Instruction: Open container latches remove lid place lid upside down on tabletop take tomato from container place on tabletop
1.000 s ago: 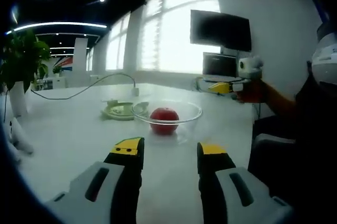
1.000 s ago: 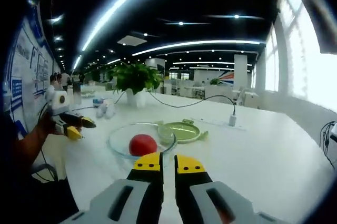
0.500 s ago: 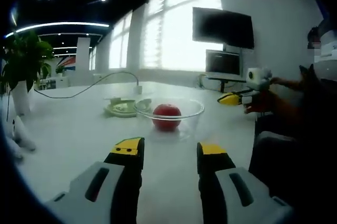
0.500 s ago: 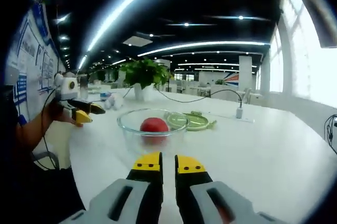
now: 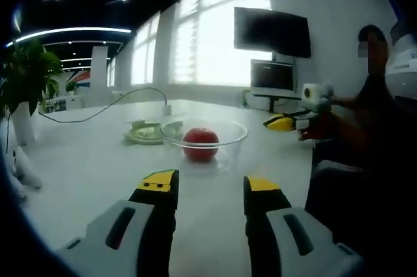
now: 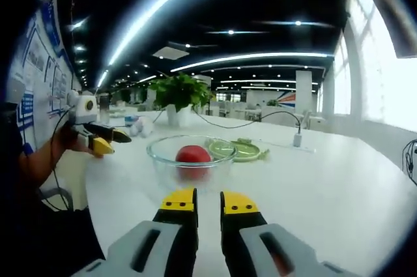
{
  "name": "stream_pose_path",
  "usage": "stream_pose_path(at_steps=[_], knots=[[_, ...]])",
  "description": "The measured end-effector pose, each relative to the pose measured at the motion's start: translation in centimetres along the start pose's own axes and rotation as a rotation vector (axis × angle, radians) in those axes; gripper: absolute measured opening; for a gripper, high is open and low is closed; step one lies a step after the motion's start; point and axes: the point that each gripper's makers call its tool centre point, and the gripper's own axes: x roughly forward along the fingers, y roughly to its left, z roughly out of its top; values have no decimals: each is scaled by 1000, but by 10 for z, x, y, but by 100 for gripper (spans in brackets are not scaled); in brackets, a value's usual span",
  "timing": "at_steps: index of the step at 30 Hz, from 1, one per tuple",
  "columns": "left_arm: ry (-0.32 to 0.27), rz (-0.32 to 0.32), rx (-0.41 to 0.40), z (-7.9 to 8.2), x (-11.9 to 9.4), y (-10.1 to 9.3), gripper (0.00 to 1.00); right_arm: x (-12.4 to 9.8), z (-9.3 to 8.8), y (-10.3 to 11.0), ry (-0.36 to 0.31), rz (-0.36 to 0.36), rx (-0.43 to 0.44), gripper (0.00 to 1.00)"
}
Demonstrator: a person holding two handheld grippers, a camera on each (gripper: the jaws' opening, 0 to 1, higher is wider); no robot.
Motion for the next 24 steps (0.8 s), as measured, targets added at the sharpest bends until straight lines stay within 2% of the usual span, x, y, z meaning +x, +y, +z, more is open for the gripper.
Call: stream_pose_path(at_steps=[5, 7, 16, 20, 24], knots=[[3, 1, 21, 7, 4, 1, 39, 2, 9, -3, -10, 4, -1, 8], [2, -2, 31, 12, 7, 1, 39, 4, 15, -3, -14, 9, -26, 8], [41, -60, 98, 33, 28, -4, 39, 22, 34, 2, -3, 58, -101, 8], [73, -82, 142, 41, 43, -2, 39, 36, 42, 7, 9, 98, -127, 9], [130, -146, 188, 44, 60, -5, 40, 54, 48, 12, 36, 140, -151, 9]])
